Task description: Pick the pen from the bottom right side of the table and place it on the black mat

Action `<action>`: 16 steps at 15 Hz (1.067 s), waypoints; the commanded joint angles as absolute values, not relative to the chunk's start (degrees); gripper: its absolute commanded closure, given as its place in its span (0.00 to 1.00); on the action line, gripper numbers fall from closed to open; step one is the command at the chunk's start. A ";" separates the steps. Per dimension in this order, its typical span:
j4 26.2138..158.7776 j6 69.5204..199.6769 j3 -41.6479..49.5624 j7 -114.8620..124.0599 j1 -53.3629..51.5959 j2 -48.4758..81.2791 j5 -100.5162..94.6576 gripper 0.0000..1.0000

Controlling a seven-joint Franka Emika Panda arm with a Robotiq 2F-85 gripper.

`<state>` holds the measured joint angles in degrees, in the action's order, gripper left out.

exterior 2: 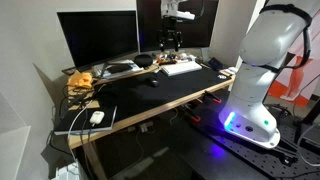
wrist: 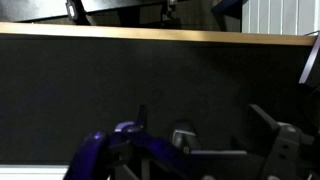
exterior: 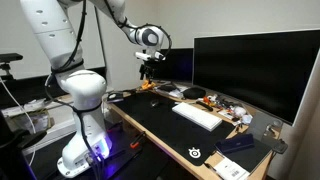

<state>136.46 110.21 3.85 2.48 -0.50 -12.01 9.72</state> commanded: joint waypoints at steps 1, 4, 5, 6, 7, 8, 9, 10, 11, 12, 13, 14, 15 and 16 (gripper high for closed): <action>136.39 110.10 3.10 2.35 0.29 -11.99 9.86 0.00; 136.24 110.48 2.64 2.64 0.12 -11.86 9.21 0.00; 136.16 110.40 2.72 2.40 0.22 -11.81 9.22 0.00; 136.10 110.31 3.01 2.06 0.47 -11.75 9.31 0.00; 136.11 110.25 3.34 1.80 0.74 -11.88 9.46 0.00; 136.14 110.22 3.63 1.42 1.00 -11.98 9.60 0.00; 136.22 110.30 3.85 1.39 1.28 -12.10 9.56 0.00; 136.31 110.49 4.06 1.31 1.71 -12.21 9.15 0.00; 136.39 110.75 4.27 1.35 2.10 -12.24 8.58 0.00; 136.37 110.73 4.57 1.08 2.53 -12.21 8.21 0.00; 136.36 110.77 4.87 0.78 2.98 -12.21 7.84 0.00; 136.33 110.80 5.28 0.11 3.50 -12.11 7.58 0.00; 136.23 110.81 5.64 -0.11 3.98 -12.01 7.39 0.00; 136.02 110.79 6.14 -0.35 4.45 -11.86 7.13 0.00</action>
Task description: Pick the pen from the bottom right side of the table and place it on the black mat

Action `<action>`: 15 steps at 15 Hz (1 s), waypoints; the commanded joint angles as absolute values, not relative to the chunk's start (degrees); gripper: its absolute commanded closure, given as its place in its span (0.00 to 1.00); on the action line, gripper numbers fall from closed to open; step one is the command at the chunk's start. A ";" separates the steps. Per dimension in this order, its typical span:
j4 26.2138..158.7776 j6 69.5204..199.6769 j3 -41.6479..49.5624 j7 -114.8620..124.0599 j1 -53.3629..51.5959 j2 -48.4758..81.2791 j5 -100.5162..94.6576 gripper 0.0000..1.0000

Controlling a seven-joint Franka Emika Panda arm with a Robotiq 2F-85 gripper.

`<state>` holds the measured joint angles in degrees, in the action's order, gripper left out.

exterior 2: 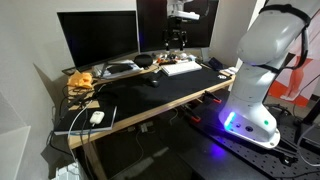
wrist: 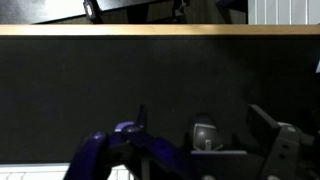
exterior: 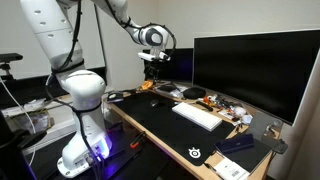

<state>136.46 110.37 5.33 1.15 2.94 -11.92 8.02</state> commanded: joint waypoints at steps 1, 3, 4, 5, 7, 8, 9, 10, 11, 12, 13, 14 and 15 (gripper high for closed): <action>135.68 110.64 6.61 -0.66 4.83 -11.58 7.02 0.00; 134.57 110.37 7.24 -1.28 5.52 -10.94 6.32 0.00; 133.70 110.08 7.52 -1.74 5.76 -10.44 5.80 0.00; 132.92 109.92 7.76 -2.49 5.91 -10.06 5.41 0.00; 130.81 109.43 8.03 -3.53 6.17 -8.93 4.68 0.00; 129.99 109.50 8.10 -3.88 6.25 -8.42 4.37 0.00; 129.09 109.37 8.23 -4.06 6.35 -7.97 3.92 0.00; 128.43 109.30 8.41 -4.36 6.46 -7.58 3.75 0.00; 128.01 109.31 8.64 -4.25 6.66 -7.46 3.67 0.00; 127.84 109.43 8.89 -3.96 6.90 -7.55 3.61 0.00; 127.87 109.54 9.18 -3.94 7.22 -7.75 3.68 0.00; 128.03 109.66 9.56 -3.84 7.67 -8.17 3.86 0.00; 128.19 109.74 9.90 -3.71 8.02 -8.59 4.01 0.00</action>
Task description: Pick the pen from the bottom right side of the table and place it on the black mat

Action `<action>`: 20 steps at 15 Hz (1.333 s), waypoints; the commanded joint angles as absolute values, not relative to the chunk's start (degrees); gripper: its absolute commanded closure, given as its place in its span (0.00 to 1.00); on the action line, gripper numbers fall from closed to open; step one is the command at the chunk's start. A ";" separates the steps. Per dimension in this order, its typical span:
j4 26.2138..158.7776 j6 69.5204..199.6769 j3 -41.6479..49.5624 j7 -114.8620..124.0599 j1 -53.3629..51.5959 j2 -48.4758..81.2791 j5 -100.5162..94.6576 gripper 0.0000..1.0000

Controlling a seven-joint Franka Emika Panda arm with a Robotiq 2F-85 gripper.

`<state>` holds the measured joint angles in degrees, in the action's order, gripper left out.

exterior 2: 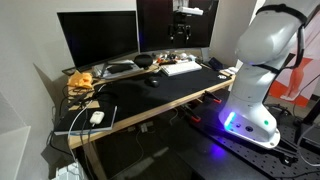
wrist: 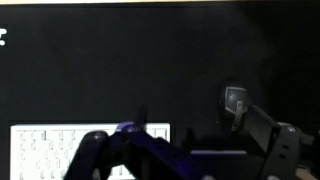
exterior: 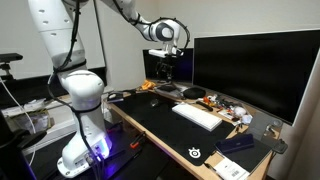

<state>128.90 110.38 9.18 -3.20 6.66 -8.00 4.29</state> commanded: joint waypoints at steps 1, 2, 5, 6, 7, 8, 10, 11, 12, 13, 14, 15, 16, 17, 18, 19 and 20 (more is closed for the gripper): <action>128.36 109.79 10.33 -3.64 8.55 -9.05 4.21 0.00; 128.59 109.93 10.74 -3.55 8.91 -9.33 4.43 0.00; 129.24 110.25 11.97 -2.67 10.20 -10.06 5.08 0.00; 129.42 110.40 12.39 -2.41 10.64 -10.17 5.17 0.00; 129.62 110.48 12.86 -2.06 11.11 -10.31 5.44 0.00; 129.84 110.54 13.22 -1.75 11.56 -10.52 5.72 0.00; 130.58 110.85 14.13 -0.73 12.57 -11.13 6.20 0.00; 131.18 111.20 14.49 0.02 13.15 -11.59 6.34 0.00; 131.68 111.63 14.84 0.87 13.64 -12.04 6.60 0.00; 132.39 112.28 15.19 1.76 14.12 -12.56 6.63 0.00; 132.86 112.61 15.42 2.94 14.62 -13.00 6.30 0.00; 133.54 113.34 15.53 4.32 15.18 -13.50 5.78 0.00; 134.31 114.38 15.74 5.38 15.66 -13.83 5.64 0.00; 134.88 115.39 15.95 5.97 16.03 -14.28 5.84 0.00; 135.30 116.27 16.23 5.81 16.14 -14.30 6.94 0.00; 132.45 113.86 16.10 3.97 15.70 -11.70 5.98 0.00; 132.64 113.99 16.24 3.85 15.82 -11.79 5.95 0.00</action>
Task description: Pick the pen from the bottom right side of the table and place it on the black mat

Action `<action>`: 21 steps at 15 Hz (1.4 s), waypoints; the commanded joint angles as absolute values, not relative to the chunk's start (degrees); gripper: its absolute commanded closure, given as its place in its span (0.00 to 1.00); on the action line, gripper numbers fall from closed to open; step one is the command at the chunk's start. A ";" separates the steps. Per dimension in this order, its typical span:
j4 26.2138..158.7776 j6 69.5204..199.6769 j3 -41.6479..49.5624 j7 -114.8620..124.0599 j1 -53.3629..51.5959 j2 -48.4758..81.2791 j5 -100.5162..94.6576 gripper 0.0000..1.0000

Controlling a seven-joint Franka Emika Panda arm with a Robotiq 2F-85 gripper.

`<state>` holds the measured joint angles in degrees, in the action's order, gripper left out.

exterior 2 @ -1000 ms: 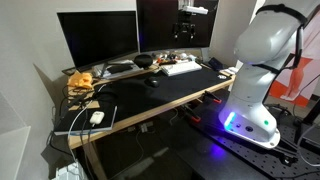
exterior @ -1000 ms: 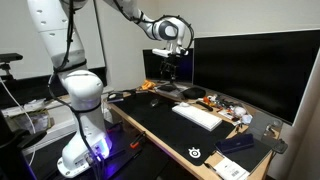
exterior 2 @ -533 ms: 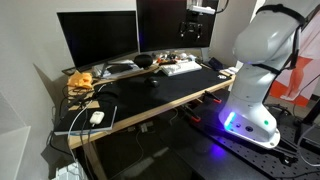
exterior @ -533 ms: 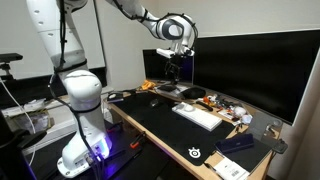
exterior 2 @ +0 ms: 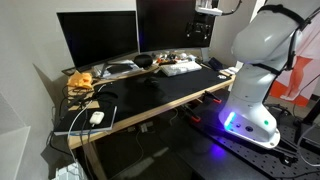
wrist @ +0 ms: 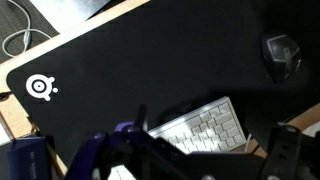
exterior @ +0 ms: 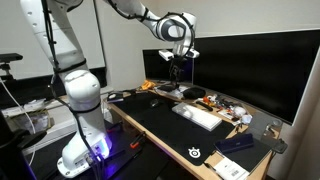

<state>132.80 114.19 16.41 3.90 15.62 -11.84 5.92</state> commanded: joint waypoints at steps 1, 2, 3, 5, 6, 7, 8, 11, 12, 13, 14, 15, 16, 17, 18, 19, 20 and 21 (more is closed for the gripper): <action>132.60 113.99 16.23 3.83 15.80 -11.69 5.95 0.00; 132.59 113.99 16.21 3.83 15.77 -11.57 5.95 0.00; 132.59 113.99 16.18 3.83 15.75 -11.49 5.95 0.00; 132.59 113.99 16.16 3.83 15.73 -11.45 5.95 0.00; 132.68 114.68 15.91 4.72 15.71 -11.29 5.61 0.00; 132.82 115.00 15.92 4.94 15.83 -11.42 5.35 0.00; 133.02 115.68 15.97 5.38 16.05 -11.48 4.91 0.00; 133.46 116.96 16.93 6.14 17.52 -11.90 3.04 0.00; 133.66 117.39 17.42 6.44 18.20 -12.03 2.35 0.00; 133.86 117.66 18.07 6.40 19.03 -12.21 1.71 0.00; 133.97 117.90 18.70 6.42 19.70 -12.37 1.26 0.00; 133.85 117.94 19.45 6.42 20.45 -12.30 0.97 0.00; 133.84 118.01 20.16 6.49 21.17 -12.23 0.92 0.00; 133.79 118.04 20.84 6.70 21.85 -12.11 0.93 0.00; 133.79 118.20 21.50 6.75 22.44 -11.76 1.11 0.00; 133.84 118.05 22.09 6.59 22.95 -11.66 1.17 0.00; 133.77 117.94 22.73 6.37 23.40 -11.11 1.59 0.00; 133.73 117.95 23.31 6.42 23.81 -10.66 1.79 0.00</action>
<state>132.88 116.70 22.48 4.97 22.55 -11.11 1.77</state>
